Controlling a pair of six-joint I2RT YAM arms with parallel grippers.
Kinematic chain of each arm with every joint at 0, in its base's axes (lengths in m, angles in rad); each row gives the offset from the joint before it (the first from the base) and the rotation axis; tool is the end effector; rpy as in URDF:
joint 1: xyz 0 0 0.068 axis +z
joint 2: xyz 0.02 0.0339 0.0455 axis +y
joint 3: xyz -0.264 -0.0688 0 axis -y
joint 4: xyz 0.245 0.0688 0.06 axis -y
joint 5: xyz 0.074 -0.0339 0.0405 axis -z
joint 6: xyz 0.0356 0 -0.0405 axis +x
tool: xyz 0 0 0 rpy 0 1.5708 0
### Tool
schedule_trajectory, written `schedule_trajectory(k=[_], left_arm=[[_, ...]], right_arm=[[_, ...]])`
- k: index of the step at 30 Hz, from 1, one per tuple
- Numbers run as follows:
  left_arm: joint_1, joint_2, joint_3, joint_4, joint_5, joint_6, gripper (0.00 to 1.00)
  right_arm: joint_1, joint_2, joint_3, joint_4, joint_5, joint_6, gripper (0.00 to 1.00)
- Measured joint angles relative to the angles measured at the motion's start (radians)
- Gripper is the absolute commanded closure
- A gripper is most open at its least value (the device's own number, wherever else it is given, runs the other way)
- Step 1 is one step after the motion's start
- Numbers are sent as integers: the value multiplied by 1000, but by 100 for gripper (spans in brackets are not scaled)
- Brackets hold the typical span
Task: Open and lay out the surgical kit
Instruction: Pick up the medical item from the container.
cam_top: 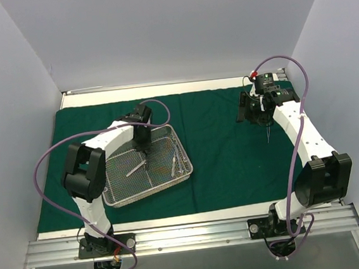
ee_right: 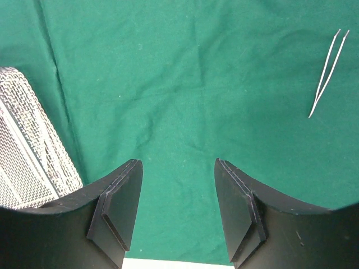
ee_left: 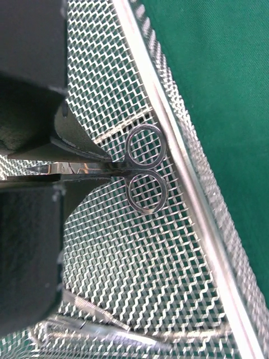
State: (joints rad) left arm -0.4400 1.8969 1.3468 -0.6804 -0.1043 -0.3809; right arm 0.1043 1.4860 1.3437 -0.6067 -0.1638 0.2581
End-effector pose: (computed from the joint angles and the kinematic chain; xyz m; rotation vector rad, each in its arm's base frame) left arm 0.3466 -0.1591 0.1835 0.0574 2.7875 -0.0577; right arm 0.3262 0.0400 0.3269 0.0961 2.3348 0.3719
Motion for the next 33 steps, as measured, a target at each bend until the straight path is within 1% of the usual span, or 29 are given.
schedule_trajectory(k=[7,12,15,20,23,27,29,33], left_arm=[[-6,-35,14,-34,10,10,98],[-5,-69,32,-57,90,33,98],[-5,-95,42,-69,150,46,98],[-5,-133,67,-89,254,53,98],[-5,-165,85,-88,344,50,98],[-5,-219,93,-43,507,23,98],[-5,-241,94,-3,589,-2,98],[-5,-264,87,140,770,-83,98]], right_arm=[[2,0,0,7,-18,1,45],[19,2,0,43,-82,11,46],[66,10,0,82,-117,30,46],[185,44,1,127,-164,59,46],[224,50,1,149,-231,64,46],[230,47,1,212,-356,86,44],[230,43,-1,251,-414,110,41],[230,10,-29,358,-528,177,40]])
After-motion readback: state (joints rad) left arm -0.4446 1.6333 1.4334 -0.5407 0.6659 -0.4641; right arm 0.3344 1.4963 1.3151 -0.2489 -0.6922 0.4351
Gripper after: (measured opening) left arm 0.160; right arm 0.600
